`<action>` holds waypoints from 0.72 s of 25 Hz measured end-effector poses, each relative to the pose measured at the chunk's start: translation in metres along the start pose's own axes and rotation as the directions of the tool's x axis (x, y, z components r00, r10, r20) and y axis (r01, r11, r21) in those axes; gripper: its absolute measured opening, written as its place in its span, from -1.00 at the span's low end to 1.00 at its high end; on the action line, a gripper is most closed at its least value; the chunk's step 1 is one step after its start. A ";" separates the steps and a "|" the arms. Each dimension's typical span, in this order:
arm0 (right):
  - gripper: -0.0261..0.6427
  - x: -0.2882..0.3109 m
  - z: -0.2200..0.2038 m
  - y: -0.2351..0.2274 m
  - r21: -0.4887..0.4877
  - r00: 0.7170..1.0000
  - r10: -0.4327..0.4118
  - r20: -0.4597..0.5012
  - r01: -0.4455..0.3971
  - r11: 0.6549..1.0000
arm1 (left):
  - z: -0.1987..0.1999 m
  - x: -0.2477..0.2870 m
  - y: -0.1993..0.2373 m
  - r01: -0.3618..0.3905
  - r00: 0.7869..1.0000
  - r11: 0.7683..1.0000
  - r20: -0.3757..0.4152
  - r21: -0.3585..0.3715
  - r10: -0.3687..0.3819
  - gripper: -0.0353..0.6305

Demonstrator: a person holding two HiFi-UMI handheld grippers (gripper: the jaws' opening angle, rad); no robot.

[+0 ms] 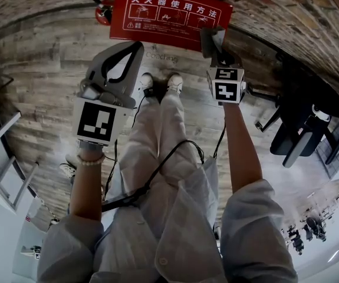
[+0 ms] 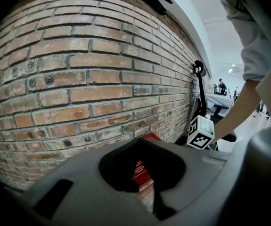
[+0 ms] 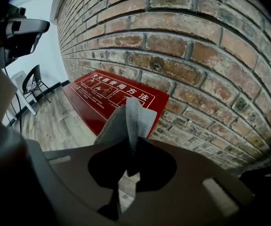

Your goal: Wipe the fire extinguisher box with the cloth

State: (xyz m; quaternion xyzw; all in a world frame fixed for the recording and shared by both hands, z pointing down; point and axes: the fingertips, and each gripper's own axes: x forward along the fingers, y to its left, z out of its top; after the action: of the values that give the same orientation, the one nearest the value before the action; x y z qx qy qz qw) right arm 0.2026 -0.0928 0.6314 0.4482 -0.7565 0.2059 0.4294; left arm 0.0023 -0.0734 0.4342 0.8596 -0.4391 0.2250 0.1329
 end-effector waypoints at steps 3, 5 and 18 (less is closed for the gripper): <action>-0.86 -0.001 -0.005 -0.007 0.011 1.000 -0.009 -0.007 0.009 1.000 | 0.001 0.002 -0.002 0.006 1.000 1.000 0.001 0.001 -0.006 -0.90; -0.86 0.000 -0.005 -0.008 0.013 1.000 -0.012 -0.009 0.012 1.000 | 0.001 0.003 -0.002 0.008 1.000 1.000 0.002 0.004 -0.008 -0.90; -0.86 -0.015 0.006 -0.010 0.047 1.000 -0.019 -0.001 0.019 0.999 | 0.021 -0.011 0.003 -0.014 0.999 1.000 0.040 0.002 0.014 -0.90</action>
State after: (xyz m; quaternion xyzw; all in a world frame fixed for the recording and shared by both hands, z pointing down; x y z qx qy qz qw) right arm 0.2118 -0.0950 0.6150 0.4655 -0.7469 0.2198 0.4210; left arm -0.0004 -0.0765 0.4108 0.8609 -0.4474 0.2093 0.1218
